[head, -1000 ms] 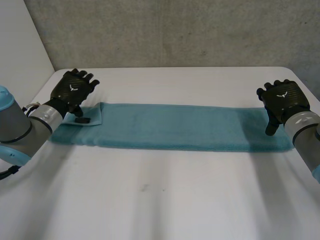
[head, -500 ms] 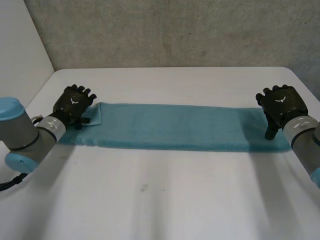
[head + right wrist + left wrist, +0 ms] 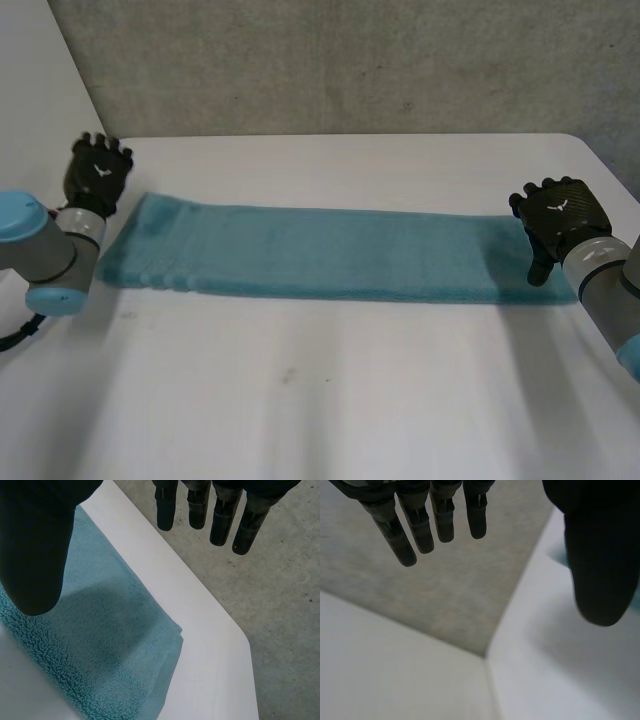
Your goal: Fold the laundry
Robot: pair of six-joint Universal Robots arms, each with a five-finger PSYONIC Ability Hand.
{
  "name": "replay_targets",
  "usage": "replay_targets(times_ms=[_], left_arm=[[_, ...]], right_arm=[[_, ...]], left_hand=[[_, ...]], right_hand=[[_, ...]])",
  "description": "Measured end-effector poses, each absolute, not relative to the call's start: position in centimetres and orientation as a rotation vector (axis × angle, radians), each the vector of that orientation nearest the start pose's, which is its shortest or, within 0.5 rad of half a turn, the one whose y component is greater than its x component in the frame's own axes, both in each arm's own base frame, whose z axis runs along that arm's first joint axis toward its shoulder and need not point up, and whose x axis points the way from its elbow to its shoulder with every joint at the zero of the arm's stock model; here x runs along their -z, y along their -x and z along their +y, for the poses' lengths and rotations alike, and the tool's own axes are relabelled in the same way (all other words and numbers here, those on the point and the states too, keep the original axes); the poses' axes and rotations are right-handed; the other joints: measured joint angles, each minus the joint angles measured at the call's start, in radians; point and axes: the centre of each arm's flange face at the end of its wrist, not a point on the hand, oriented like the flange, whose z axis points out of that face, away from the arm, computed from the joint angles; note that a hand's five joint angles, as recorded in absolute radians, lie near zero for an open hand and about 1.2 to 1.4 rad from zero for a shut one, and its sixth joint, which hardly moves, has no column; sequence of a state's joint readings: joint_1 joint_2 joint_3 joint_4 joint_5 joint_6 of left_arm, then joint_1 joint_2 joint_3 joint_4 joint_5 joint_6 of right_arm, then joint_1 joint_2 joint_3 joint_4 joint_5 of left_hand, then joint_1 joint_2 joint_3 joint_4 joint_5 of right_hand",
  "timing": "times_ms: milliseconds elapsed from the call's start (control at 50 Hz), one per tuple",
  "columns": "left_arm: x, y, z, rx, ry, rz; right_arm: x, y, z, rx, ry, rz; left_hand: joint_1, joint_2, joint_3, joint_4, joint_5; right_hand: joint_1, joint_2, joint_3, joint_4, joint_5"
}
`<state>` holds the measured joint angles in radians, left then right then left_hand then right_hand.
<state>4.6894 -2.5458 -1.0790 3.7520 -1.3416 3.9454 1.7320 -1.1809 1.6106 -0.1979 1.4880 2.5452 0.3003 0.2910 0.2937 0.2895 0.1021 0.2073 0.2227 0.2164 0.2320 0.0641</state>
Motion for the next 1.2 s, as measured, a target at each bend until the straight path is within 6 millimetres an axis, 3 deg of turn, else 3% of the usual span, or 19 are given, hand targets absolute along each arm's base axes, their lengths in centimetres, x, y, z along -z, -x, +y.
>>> replay_targets(times_ms=[40, 120, 260, 420, 520, 540, 600, 740, 900, 1200], left_arm=[[-13.4, 15.8, -48.8, 2.007, -0.870, 1.494], [-14.2, 15.8, -48.5, 2.022, -0.851, 1.470], [-15.9, 17.6, -45.1, 2.082, -0.893, 1.512], [-16.2, 19.7, -39.9, 2.088, -0.971, 1.610], [-17.0, 21.3, -35.8, 2.129, -1.004, 1.694], [-17.0, 21.3, -35.8, 2.129, -1.004, 1.694], [-17.6, 22.1, -33.0, 2.163, -1.008, 1.798], [-18.8, 22.6, -29.7, 2.180, -0.944, 2.067], [-19.4, 22.4, -28.8, 2.174, -0.858, 2.229], [-19.1, 22.1, -28.9, 2.170, -0.838, 2.245]], right_arm=[[-18.4, -19.4, -32.9, 2.060, 1.055, 2.416], [-18.4, -19.5, -32.9, 2.060, 1.055, 2.416], [-18.4, -19.4, -32.9, 2.057, 1.048, 2.417], [-18.5, -18.7, -33.4, 2.052, 1.024, 2.429], [-18.6, -17.0, -34.2, 2.004, 0.998, 2.455], [-18.6, -17.0, -34.2, 2.004, 0.998, 2.455], [-18.4, -15.8, -34.4, 1.938, 0.986, 2.477], [-16.9, -13.9, -34.8, 1.795, 0.943, 2.550], [-14.9, -12.2, -36.1, 1.739, 0.891, 2.617], [-13.1, -11.5, -37.7, 1.711, 0.875, 2.625]], left_hand=[[0.000, 0.000, 0.000, 0.000, 0.000], [0.000, 0.000, 0.000, 0.000, 0.000], [0.000, 0.000, 0.000, 0.000, 0.000], [-0.001, -0.001, 0.000, 0.000, -0.002], [-0.033, -0.032, -0.025, -0.031, -0.033], [-0.033, -0.032, -0.025, -0.031, -0.033], [-0.041, -0.042, -0.025, -0.041, -0.039], [-0.041, -0.043, -0.025, -0.042, -0.039], [-0.041, -0.043, -0.025, -0.042, -0.039], [-0.041, -0.043, -0.025, -0.042, -0.039]], right_hand=[[0.000, 0.000, 0.000, 0.000, 0.000], [0.000, 0.000, 0.000, 0.000, 0.000], [0.000, 0.000, 0.000, 0.000, 0.000], [0.000, 0.000, 0.000, 0.000, 0.000], [0.000, 0.000, 0.000, 0.000, 0.000], [0.000, 0.000, 0.000, 0.000, 0.000], [0.000, 0.000, 0.000, 0.000, 0.000], [0.000, 0.001, 0.003, 0.000, 0.000], [0.153, 0.189, 0.203, 0.186, 0.166], [0.359, 0.442, 0.443, 0.426, 0.393]])
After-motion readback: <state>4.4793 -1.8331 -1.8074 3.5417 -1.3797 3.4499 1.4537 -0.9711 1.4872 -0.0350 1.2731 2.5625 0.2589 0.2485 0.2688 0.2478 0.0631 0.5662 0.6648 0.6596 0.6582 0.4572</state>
